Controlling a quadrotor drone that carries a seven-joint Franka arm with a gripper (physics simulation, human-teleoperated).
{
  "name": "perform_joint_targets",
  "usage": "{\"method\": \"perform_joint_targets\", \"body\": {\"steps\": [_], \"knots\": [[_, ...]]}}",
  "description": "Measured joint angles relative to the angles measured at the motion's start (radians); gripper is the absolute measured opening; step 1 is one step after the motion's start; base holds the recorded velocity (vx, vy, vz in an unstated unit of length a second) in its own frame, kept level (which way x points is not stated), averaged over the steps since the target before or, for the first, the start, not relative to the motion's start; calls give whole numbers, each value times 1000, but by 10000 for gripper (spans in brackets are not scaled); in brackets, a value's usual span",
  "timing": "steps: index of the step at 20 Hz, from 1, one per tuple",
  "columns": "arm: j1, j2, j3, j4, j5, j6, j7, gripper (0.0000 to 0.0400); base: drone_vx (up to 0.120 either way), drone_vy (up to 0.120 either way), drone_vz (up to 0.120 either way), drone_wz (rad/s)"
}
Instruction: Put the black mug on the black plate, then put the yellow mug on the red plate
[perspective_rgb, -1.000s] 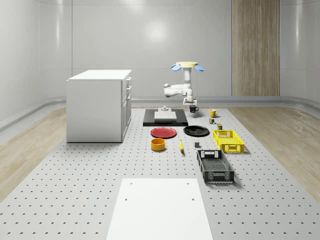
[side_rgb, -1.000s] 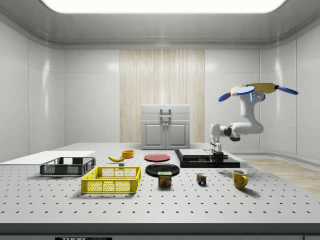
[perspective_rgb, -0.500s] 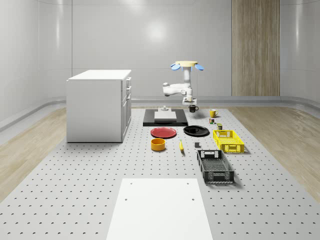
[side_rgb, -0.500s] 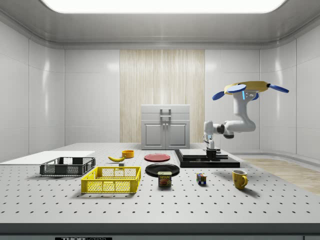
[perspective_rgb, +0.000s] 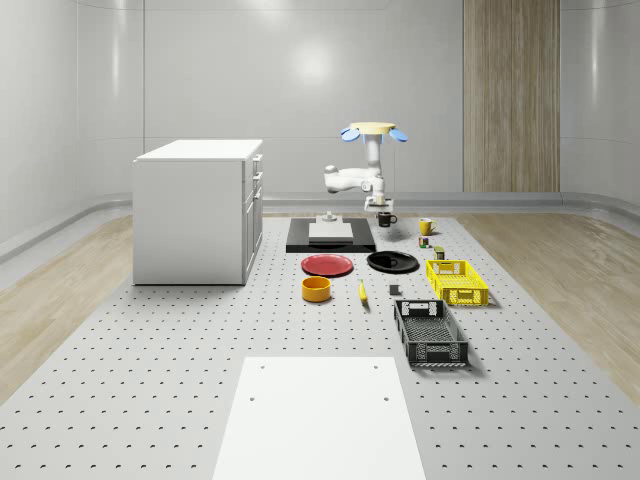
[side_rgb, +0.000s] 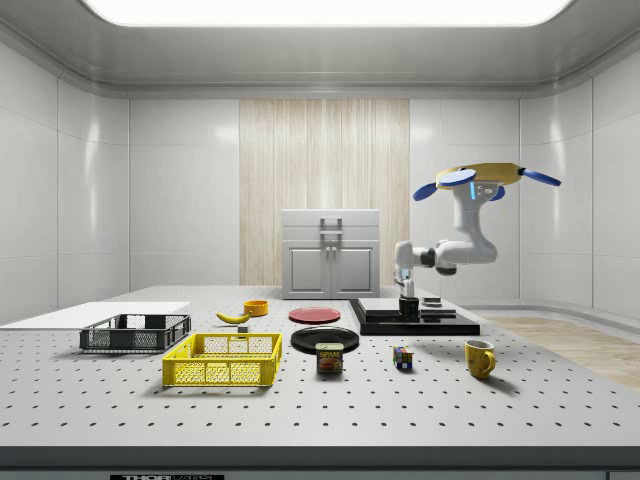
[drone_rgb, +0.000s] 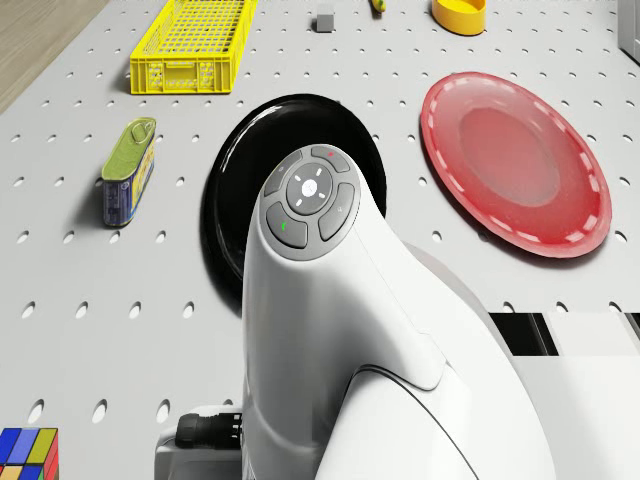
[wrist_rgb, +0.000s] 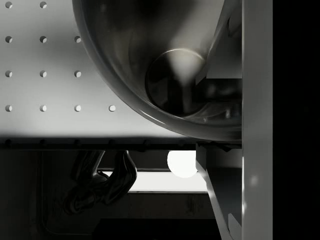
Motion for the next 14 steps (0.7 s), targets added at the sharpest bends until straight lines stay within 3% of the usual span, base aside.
{"method": "perform_joint_targets", "body": {"steps": [14], "knots": [[-4, -37, 6, 1, 15, 34, 4, 110, 120, 0, 0, 0]]}}
